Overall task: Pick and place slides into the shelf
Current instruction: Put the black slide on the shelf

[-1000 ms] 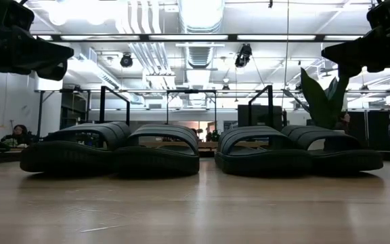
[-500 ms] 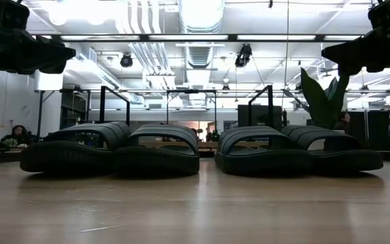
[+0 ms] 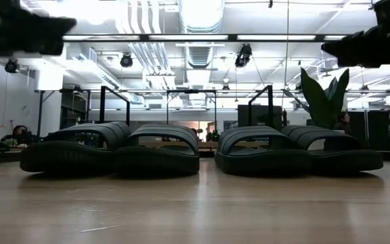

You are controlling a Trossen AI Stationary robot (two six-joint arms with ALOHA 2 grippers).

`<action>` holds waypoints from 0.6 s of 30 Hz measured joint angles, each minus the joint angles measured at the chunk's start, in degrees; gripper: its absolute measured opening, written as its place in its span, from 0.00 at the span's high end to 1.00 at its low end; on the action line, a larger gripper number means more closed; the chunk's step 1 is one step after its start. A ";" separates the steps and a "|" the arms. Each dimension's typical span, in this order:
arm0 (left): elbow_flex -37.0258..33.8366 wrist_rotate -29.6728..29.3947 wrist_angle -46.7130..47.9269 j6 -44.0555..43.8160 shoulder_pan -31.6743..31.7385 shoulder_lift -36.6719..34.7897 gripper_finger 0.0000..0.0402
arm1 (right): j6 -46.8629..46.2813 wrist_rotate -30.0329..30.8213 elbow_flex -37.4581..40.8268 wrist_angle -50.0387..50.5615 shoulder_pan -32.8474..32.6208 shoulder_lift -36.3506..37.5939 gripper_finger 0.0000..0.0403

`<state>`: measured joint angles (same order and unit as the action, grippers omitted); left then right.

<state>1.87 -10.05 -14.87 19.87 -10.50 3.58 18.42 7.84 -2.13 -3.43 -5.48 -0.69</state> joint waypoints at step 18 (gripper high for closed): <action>12.20 -20.45 -20.66 -21.68 0.28 30.77 1.00 | -24.21 22.67 -6.65 -22.13 0.02 -5.18 0.92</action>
<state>14.07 -30.50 -35.53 -1.81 -10.22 34.35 -5.79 30.51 -8.77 -25.56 -5.45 -5.87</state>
